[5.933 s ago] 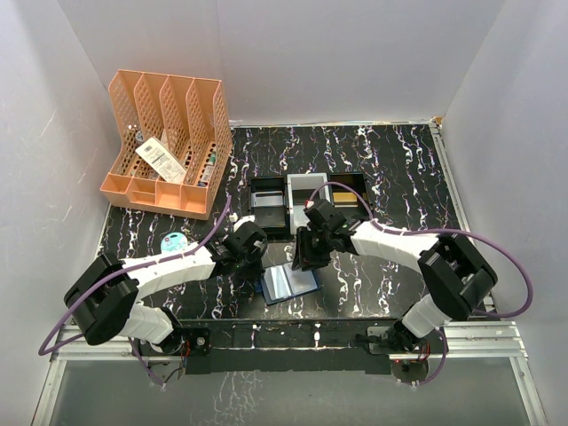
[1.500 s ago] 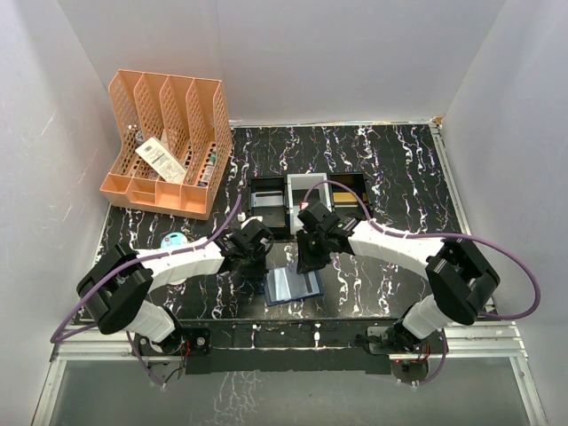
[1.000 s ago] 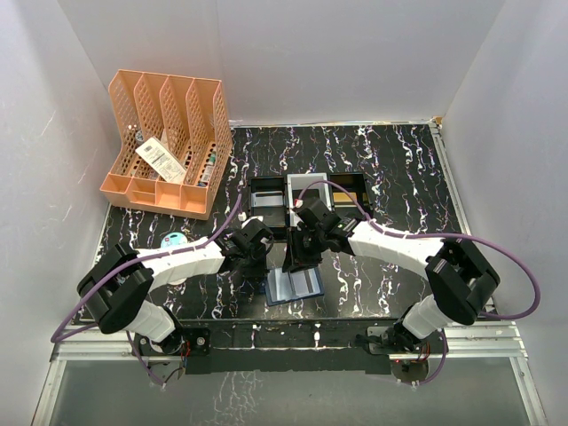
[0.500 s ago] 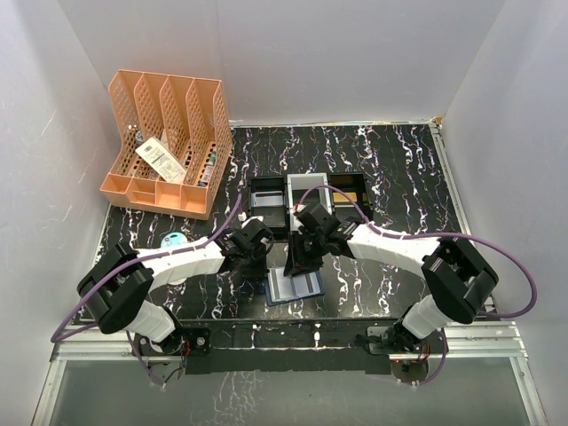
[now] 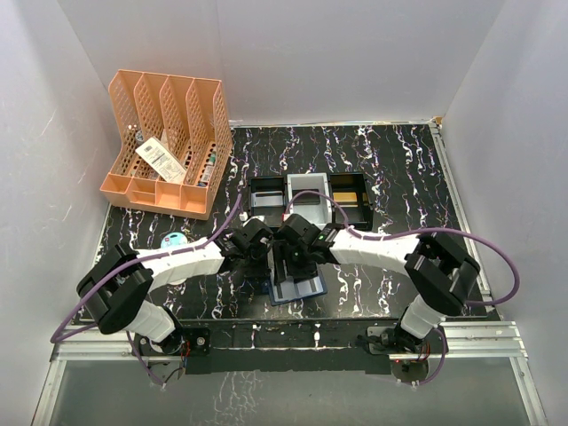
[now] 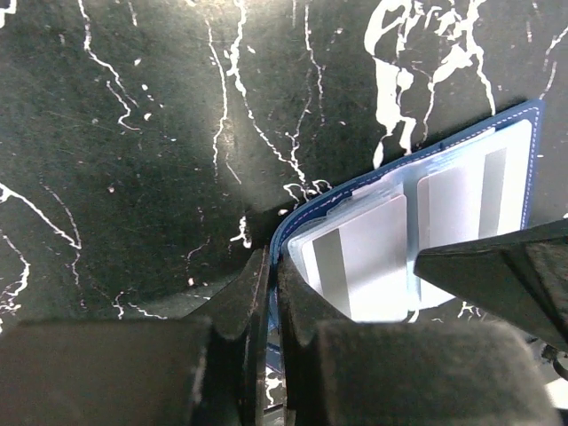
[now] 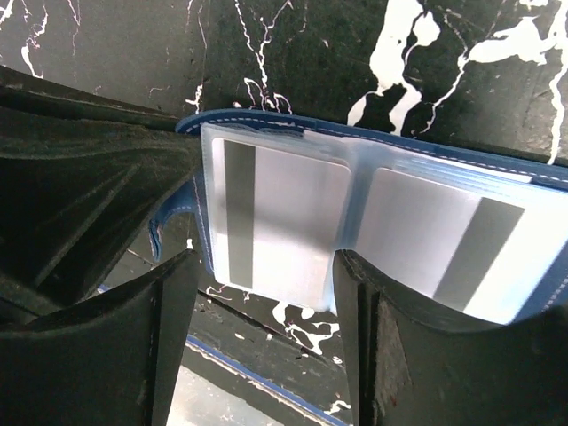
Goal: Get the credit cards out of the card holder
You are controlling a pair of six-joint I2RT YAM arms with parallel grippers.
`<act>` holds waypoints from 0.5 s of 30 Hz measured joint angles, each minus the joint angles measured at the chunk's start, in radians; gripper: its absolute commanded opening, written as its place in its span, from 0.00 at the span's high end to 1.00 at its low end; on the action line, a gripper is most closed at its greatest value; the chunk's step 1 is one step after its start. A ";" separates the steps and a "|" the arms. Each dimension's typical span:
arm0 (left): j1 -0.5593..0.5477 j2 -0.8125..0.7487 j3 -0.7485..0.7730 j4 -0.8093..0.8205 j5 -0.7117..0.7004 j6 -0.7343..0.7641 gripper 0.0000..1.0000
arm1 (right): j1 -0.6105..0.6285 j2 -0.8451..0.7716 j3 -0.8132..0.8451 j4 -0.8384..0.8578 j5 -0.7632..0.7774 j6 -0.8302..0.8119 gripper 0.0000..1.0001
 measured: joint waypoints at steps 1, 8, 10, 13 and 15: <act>0.000 -0.003 -0.003 0.009 0.006 -0.002 0.99 | 0.008 0.004 0.003 -0.001 0.010 0.003 0.38; 0.000 -0.042 -0.045 0.060 0.025 -0.023 0.99 | 0.042 0.038 0.029 -0.005 0.066 0.019 0.35; 0.000 -0.045 -0.045 0.060 0.024 -0.028 0.96 | 0.050 0.047 0.031 -0.007 0.085 0.026 0.34; 0.000 -0.058 -0.050 0.050 0.012 -0.044 0.90 | 0.058 0.055 0.038 -0.008 0.103 0.032 0.35; 0.000 -0.083 -0.059 0.034 -0.004 -0.062 0.87 | 0.062 0.060 0.043 -0.007 0.117 0.034 0.37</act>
